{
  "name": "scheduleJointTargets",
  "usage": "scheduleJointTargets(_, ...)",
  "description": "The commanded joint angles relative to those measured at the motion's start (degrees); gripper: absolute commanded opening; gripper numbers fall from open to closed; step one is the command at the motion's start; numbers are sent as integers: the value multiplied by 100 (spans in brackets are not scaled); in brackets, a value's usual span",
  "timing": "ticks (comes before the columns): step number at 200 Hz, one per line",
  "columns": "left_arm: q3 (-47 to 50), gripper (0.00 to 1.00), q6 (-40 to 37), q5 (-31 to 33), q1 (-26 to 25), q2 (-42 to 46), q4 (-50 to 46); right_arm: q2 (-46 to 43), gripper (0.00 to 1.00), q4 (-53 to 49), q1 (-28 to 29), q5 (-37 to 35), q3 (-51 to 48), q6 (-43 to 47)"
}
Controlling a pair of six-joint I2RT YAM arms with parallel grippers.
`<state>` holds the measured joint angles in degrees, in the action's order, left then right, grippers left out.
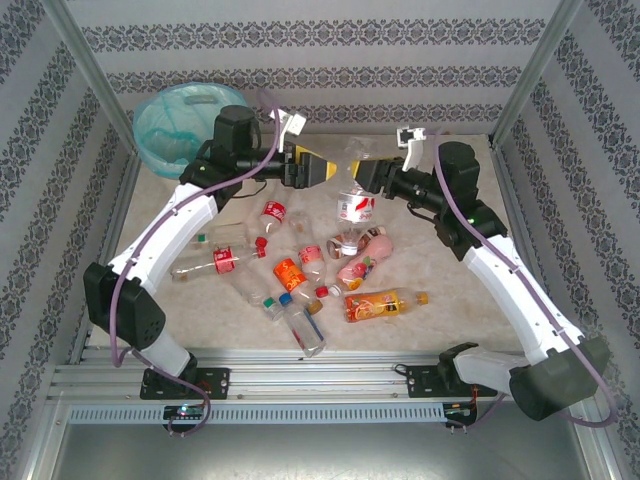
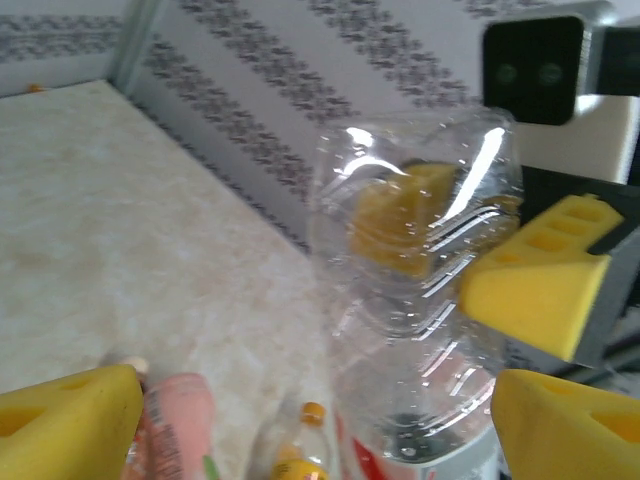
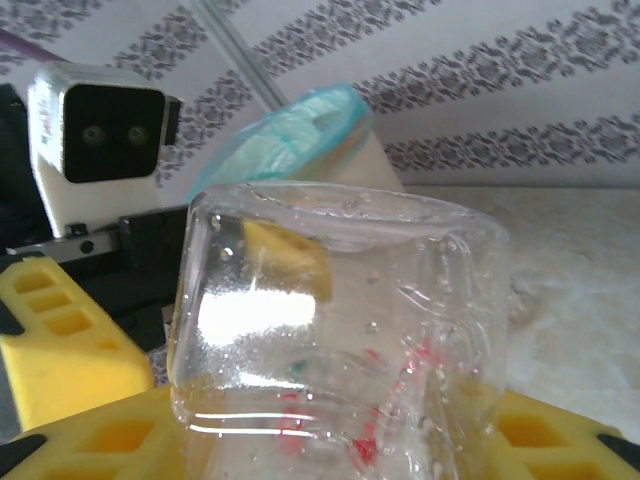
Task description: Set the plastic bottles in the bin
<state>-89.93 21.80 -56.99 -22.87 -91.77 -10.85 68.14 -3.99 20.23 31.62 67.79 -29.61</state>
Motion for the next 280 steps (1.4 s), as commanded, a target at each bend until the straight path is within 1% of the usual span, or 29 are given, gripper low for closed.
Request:
scheduleJointTargets(1, 380, 91, 715, -920, -7, 171, 1168, -24, 52, 487, 178, 248, 181, 73)
scheduleJointTargets(17, 720, 91, 1193, -1161, -7, 242, 1985, -3, 53, 626, 301, 292, 206, 21)
scheduleJointTargets(36, 935, 91, 1571, -1392, -7, 275, 2603, 27, 53, 795, 437, 367, 257, -23)
scheduleJointTargets(78, 1128, 90, 1701, -1568, -14, 307, 2826, 15, 53, 1147, 626, 375, 314, -138)
scheduleJointTargets(98, 1239, 90, 1971, -1641, -18, 326, 3200, 41, 52, 1174, 709, 333, 301, -116)
scheduleJointTargets(117, 1399, 90, 2570, -1783, -25, 312, 4069, 78, 52, 1224, 745, 293, 254, -116)
scheduleJointTargets(144, 1522, 89, 3744, -2051, -42, 137, 5614, 95, 52, 1386, 813, 308, 234, -209)
scheduleJointTargets(170, 1499, 85, 4802, -2206, -48, -157, 6999, 108, 53, 1524, 864, 311, 282, -255)
scheduleJointTargets(187, 1432, 82, 5273, -2246, -51, -340, 7546, 129, 53, 1526, 873, 279, 339, -256)
scheduleJointTargets(206, 1408, 81, 5407, -2269, -60, -429, 7668, 130, 53, 1524, 876, 158, 358, -289)
scheduleJointTargets(242, 1417, 79, 5168, -2262, -87, -369, 7429, 112, 53, 1591, 886, -17, 340, -327)
scheduleJointTargets(280, 1417, 79, 5005, -2273, -149, -281, 7238, 164, 54, 1654, 899, -59, 318, -361)
